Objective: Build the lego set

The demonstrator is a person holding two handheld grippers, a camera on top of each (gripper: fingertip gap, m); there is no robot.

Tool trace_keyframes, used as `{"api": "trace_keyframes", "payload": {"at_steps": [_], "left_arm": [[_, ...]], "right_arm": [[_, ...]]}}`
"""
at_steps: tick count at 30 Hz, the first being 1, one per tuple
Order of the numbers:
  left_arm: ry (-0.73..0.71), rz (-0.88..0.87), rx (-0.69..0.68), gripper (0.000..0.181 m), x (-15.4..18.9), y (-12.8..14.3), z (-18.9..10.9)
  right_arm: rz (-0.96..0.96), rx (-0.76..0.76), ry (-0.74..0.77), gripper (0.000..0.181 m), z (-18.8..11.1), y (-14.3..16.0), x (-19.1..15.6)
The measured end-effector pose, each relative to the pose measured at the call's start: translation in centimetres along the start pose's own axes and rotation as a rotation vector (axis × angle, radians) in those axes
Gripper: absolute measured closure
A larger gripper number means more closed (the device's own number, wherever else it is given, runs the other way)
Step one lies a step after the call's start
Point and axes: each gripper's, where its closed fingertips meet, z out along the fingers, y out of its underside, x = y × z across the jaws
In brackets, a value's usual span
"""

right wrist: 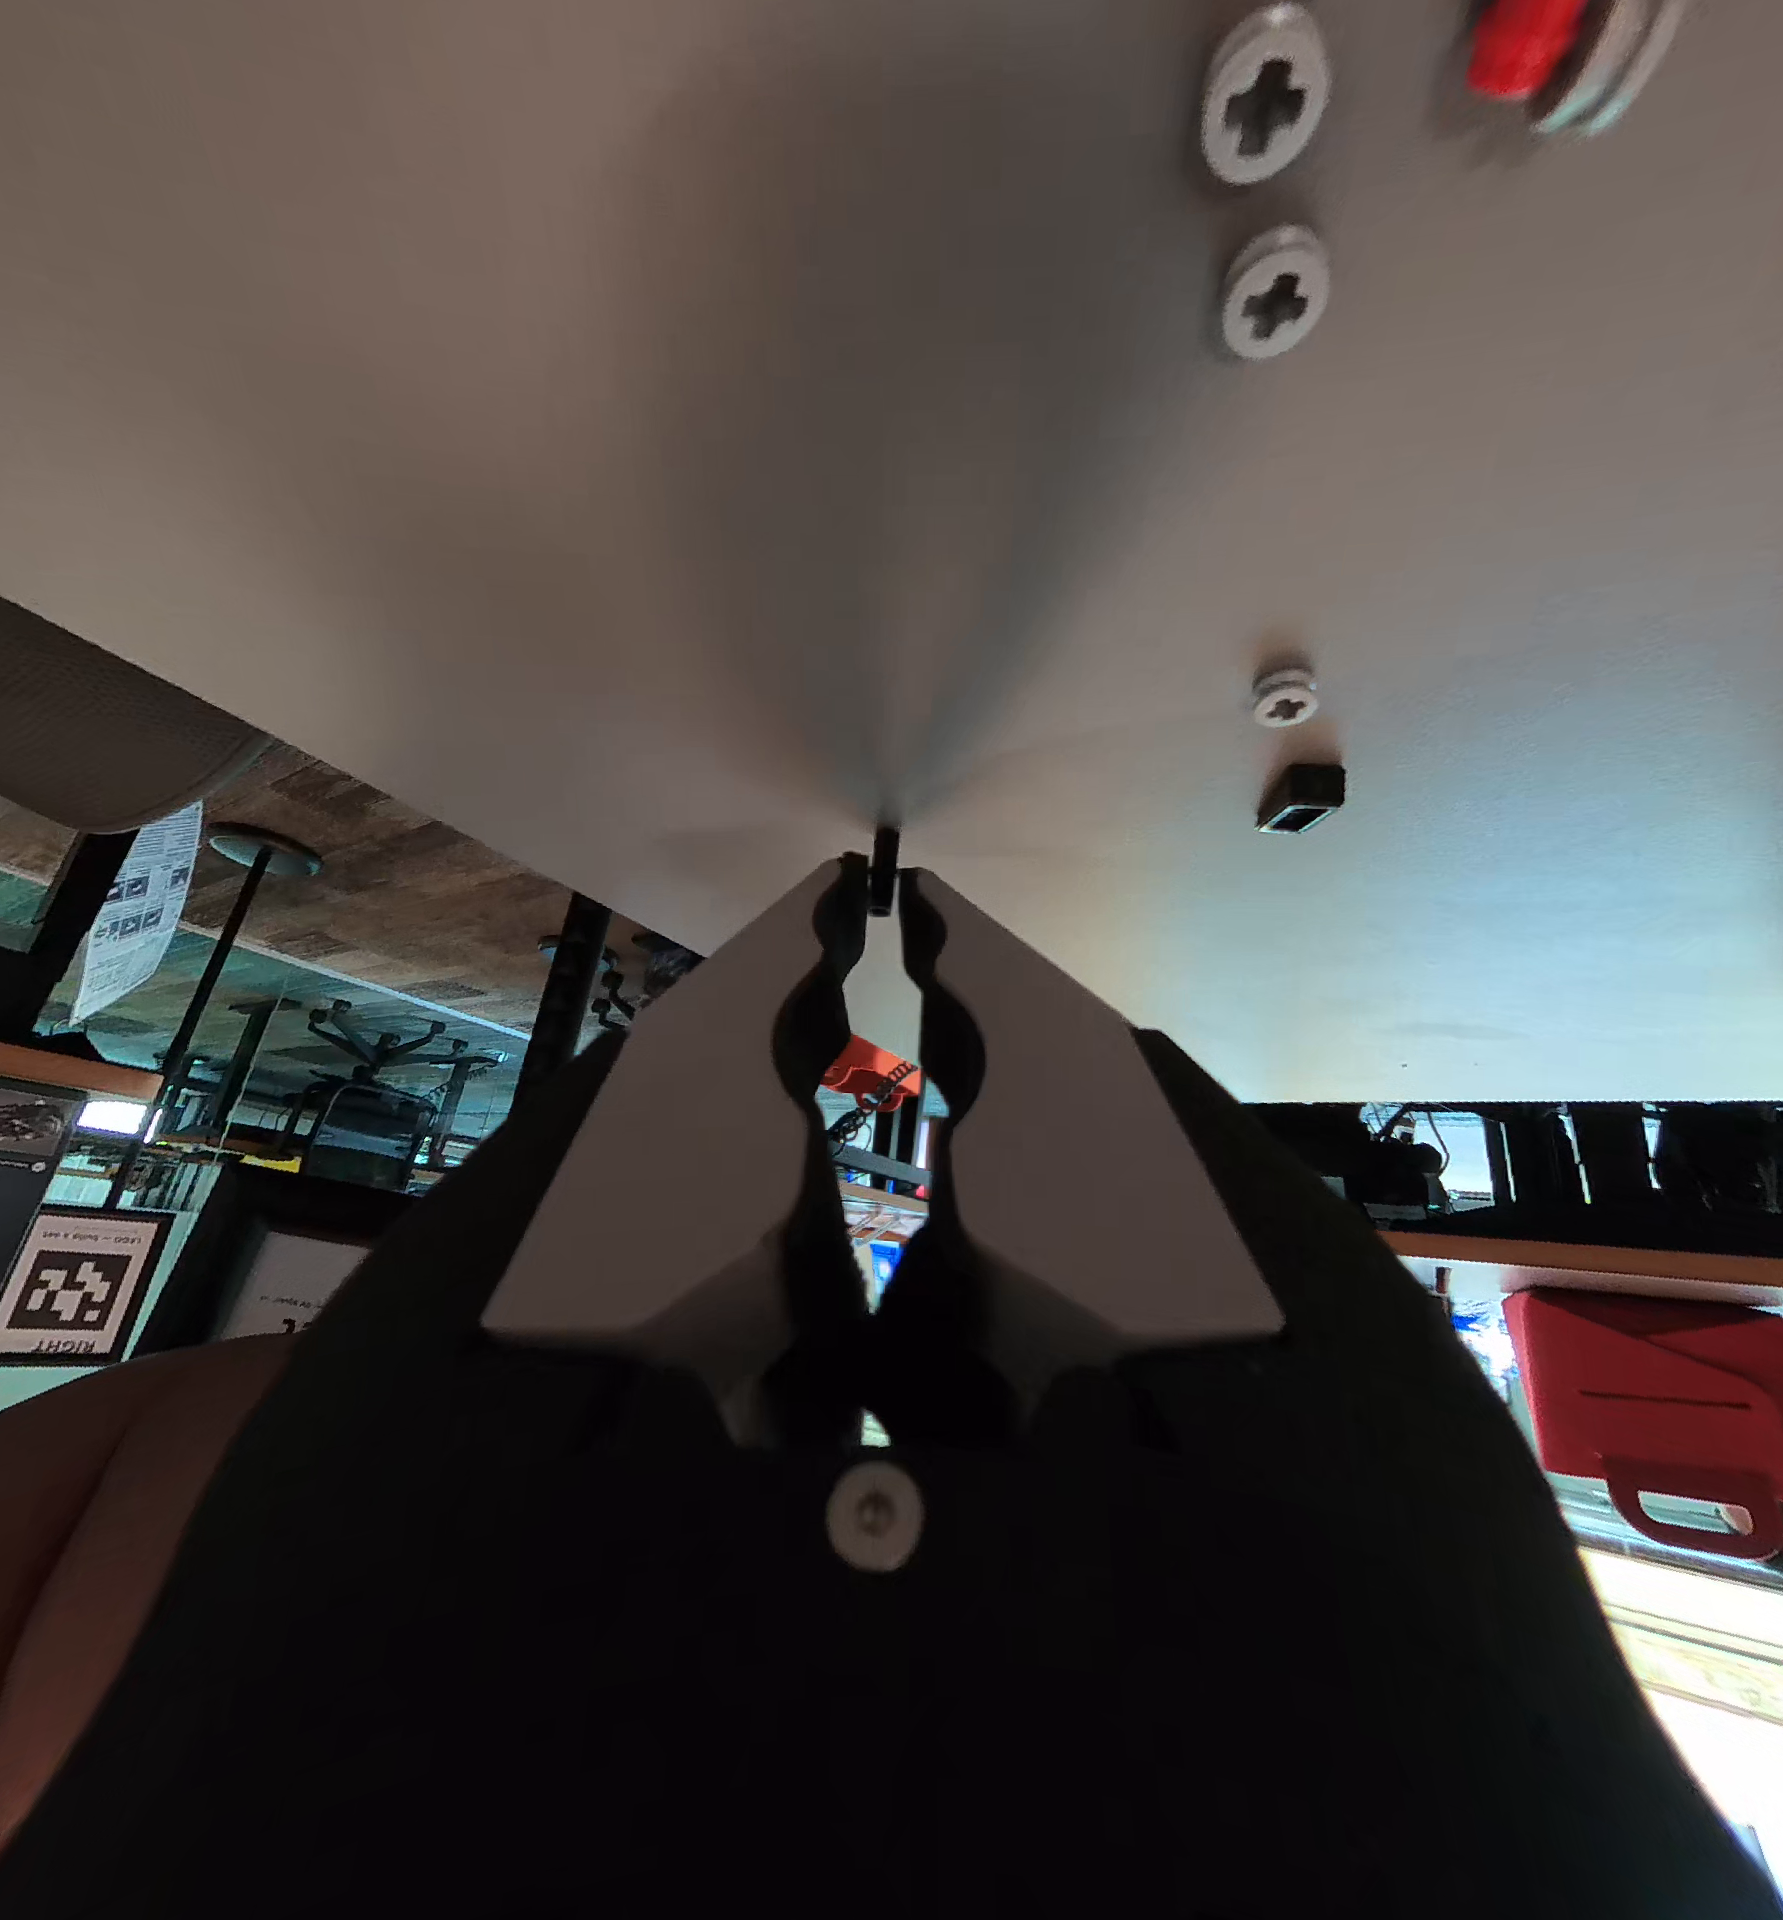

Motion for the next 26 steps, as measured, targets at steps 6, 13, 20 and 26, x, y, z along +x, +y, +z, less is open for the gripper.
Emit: {"api": "trace_keyframes", "payload": {"at_steps": [6,13,20,26], "left_arm": [[0.0,0.0,-0.004,0.176,0.0,0.1,0.0],[0.001,0.005,-0.006,0.176,0.1,0.1,0.1],[0.004,0.002,-0.005,0.176,0.1,0.1,0.1],[0.002,0.007,-0.005,0.176,0.0,0.1,0.1]], "right_arm": [[0.004,0.013,-0.001,0.169,0.4,0.0,-0.2],[0.033,0.115,0.011,0.158,-0.2,0.1,-0.4],[0.342,0.54,-0.006,0.158,-1.5,2.0,0.5],[0.479,0.925,0.013,0.158,-1.3,0.7,-0.2]]}}
